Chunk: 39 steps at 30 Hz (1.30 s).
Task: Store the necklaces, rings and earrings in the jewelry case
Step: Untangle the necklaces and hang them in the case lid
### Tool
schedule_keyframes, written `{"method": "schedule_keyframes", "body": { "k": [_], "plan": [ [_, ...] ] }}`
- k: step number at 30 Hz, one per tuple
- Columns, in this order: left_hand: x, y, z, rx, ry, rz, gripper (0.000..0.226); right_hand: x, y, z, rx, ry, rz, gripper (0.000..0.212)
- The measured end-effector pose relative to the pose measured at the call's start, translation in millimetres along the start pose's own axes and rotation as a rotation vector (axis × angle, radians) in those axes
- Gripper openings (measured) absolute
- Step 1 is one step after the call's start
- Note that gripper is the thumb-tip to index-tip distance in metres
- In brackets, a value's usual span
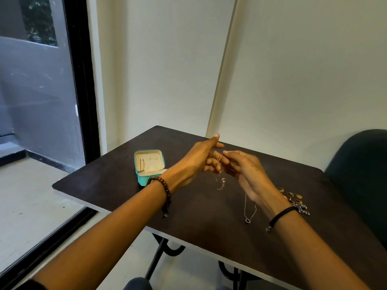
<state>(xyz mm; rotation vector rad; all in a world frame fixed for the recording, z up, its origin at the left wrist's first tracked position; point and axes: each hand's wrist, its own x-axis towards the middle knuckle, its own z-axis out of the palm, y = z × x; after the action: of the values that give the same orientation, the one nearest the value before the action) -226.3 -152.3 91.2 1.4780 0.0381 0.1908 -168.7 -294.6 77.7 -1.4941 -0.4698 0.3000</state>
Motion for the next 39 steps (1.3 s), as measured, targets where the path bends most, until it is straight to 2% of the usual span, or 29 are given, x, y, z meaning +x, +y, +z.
{"method": "schedule_keyframes", "body": {
  "k": [4,10,13,20,28,31,35,39],
  "plan": [
    [-1,0,-5,-0.062,0.015,-0.044,0.047,-2,-1,7,0.287,-0.013,0.105,0.011],
    [-3,-3,-15,-0.134,0.051,-0.054,0.044,-5,-2,14,0.461,-0.062,0.202,0.008],
    [-3,-5,-20,-0.178,0.058,-0.088,0.044,-7,-1,13,0.433,-0.103,0.187,0.010],
    [-4,-3,-29,-0.199,0.065,-0.083,0.043,-15,11,15,0.083,-0.238,0.104,0.034],
    [-7,-3,-32,-0.032,0.049,-0.074,0.037,-17,7,20,-0.048,-0.242,0.053,0.028],
    [-6,-8,-36,-0.018,0.075,-0.051,0.032,-14,9,21,0.028,-0.215,0.034,0.024],
    [-8,-13,-49,0.058,0.053,-0.039,0.031,-6,11,23,0.336,-0.216,0.064,0.018],
    [-11,-14,-61,0.119,0.031,-0.012,0.033,-1,14,27,0.313,-0.192,0.093,0.019]
  ]
}}
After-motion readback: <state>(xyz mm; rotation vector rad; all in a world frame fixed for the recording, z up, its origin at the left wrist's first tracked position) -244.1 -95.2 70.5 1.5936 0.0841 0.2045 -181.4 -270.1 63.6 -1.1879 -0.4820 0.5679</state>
